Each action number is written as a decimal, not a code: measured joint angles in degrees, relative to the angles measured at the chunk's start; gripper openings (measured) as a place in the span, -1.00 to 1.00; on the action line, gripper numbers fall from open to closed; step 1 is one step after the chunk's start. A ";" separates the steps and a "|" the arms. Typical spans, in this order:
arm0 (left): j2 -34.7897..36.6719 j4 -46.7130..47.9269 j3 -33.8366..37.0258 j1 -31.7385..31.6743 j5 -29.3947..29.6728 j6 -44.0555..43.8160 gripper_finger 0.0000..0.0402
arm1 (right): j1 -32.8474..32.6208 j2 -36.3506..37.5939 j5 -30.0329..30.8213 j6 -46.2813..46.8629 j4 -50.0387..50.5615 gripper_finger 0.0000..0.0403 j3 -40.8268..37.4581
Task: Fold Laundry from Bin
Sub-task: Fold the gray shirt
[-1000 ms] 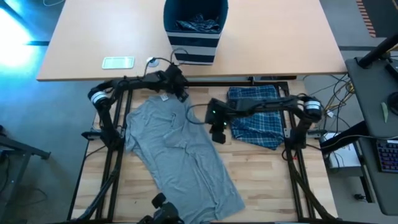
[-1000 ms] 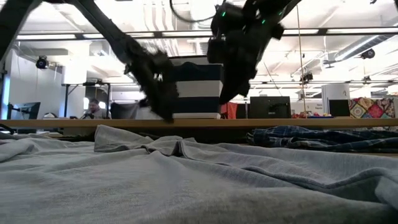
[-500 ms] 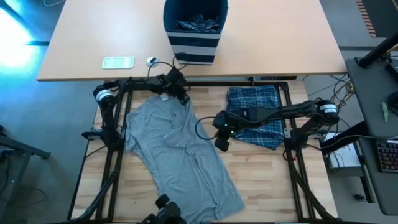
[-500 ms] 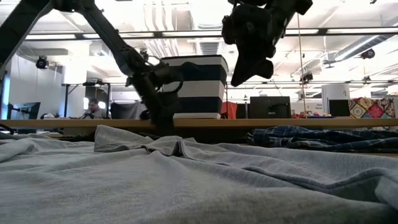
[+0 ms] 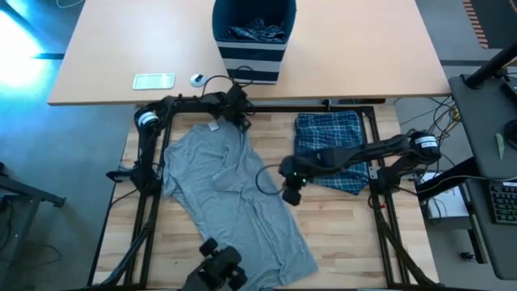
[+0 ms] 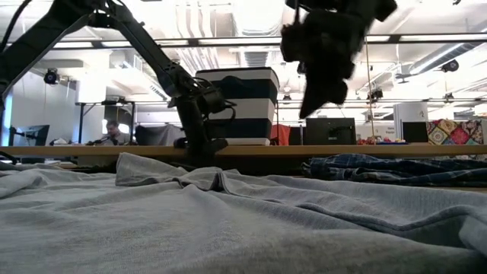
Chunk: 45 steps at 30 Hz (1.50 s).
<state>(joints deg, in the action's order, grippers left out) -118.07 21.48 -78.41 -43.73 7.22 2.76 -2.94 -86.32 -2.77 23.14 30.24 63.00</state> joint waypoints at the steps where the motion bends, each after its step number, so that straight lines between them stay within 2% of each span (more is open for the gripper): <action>1: -0.05 0.01 -0.35 -0.14 0.47 0.62 -0.62 | -0.94 0.00 -0.12 -0.40 -1.04 -0.96 -1.25; 8: -0.02 -0.68 0.37 -0.41 1.62 2.85 -0.62 | -10.89 0.00 -3.47 -3.39 -12.44 -0.96 -9.06; 14: 0.03 -0.90 0.79 -0.42 1.86 3.39 -0.62 | -19.20 0.00 -1.30 -3.12 -12.45 -0.96 -7.96; 19: 0.03 -0.10 0.47 -0.43 1.83 3.46 -0.62 | -27.83 -1.57 -1.77 5.11 -12.79 -0.96 -7.52; 25: 0.03 0.32 0.41 -0.43 1.86 3.81 -0.62 | -37.02 -7.76 1.66 17.84 -14.62 -0.96 -7.91; 30: -0.02 0.93 0.00 -0.43 2.72 4.53 -0.62 | -40.61 -14.01 2.79 25.75 -19.73 -0.95 -7.39; 34: -0.18 0.80 -1.12 -0.95 3.56 5.70 -0.62 | -43.60 -15.86 1.00 31.60 -19.68 -0.95 -6.99; 40: -0.27 2.74 -2.68 -1.05 3.72 5.36 -0.62 | -45.41 -13.98 1.23 34.48 -18.48 -0.96 -6.93; 45: 0.60 8.38 -7.80 -1.27 1.91 5.73 -0.62 | -41.94 -8.74 1.97 30.31 -15.46 -0.96 -6.47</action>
<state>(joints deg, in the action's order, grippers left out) -117.47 29.87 -86.22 -45.00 9.13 8.49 -44.87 -95.06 -0.80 53.45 14.78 56.53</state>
